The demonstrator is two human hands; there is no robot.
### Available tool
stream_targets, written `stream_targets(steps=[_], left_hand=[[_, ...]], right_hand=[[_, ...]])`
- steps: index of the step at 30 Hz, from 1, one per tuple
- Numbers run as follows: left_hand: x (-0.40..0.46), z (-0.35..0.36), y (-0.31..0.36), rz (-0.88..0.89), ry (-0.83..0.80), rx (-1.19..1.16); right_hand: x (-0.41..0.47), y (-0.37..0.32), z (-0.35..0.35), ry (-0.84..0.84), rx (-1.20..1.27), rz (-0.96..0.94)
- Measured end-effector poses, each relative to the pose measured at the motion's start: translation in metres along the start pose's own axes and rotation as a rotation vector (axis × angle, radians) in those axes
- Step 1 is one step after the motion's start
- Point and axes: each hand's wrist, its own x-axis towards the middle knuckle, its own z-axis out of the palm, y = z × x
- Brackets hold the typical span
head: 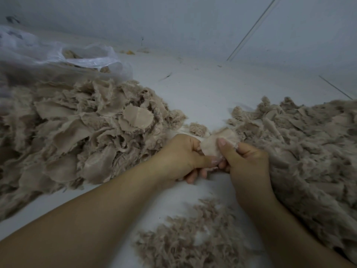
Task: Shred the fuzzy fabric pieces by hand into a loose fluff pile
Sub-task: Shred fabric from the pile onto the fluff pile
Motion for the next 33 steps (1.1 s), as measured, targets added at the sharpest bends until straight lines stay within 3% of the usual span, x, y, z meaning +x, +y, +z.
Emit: stream_targets(steps=[4, 8, 11, 13, 16, 18, 20, 23, 25, 26, 27, 30, 31, 33], left_hand=[[-0.006, -0.009, 0.004, -0.069, -0.202, -0.014], [-0.013, -0.017, 0.013, -0.059, -0.537, 0.230], [-0.017, -0.017, 0.020, -0.086, -0.649, 0.322], [-0.016, -0.010, 0.020, -0.111, -0.517, 0.287], [-0.008, 0.000, 0.012, -0.156, -0.061, 0.070], [-0.006, 0.004, 0.006, -0.122, 0.005, 0.002], [-0.005, 0.005, 0.005, -0.018, 0.034, -0.090], [0.000, -0.003, 0.011, 0.252, 0.324, -0.470], [0.005, -0.007, 0.013, 0.365, 0.399, -0.672], [0.006, -0.006, 0.011, 0.361, 0.420, -0.638], [0.007, -0.005, 0.006, 0.329, 0.462, -0.441], [0.008, 0.003, -0.009, 0.259, 0.416, 0.637], [0.010, 0.004, -0.011, 0.257, 0.349, 0.818], [0.012, 0.005, -0.011, 0.287, 0.295, 0.909]], right_hand=[[-0.002, 0.002, 0.000, 0.027, -0.049, -0.014], [0.000, 0.002, -0.002, 0.056, -0.078, -0.026], [0.001, 0.003, -0.002, 0.026, -0.076, -0.032], [0.000, 0.002, -0.001, 0.013, -0.054, -0.021], [-0.003, -0.001, -0.001, -0.028, 0.038, 0.003], [-0.004, -0.004, -0.001, -0.075, 0.050, -0.007], [-0.005, -0.005, 0.001, -0.078, 0.037, -0.032], [-0.002, -0.007, 0.001, -0.020, 0.041, -0.015], [-0.002, -0.006, 0.002, -0.021, 0.038, 0.005], [-0.003, -0.006, 0.003, -0.026, 0.021, 0.004], [-0.004, -0.005, 0.003, -0.031, 0.004, 0.002], [-0.004, -0.006, 0.004, -0.036, -0.011, 0.009], [-0.004, -0.006, 0.003, -0.048, -0.021, 0.011], [-0.004, -0.004, 0.003, -0.077, -0.077, 0.006]])
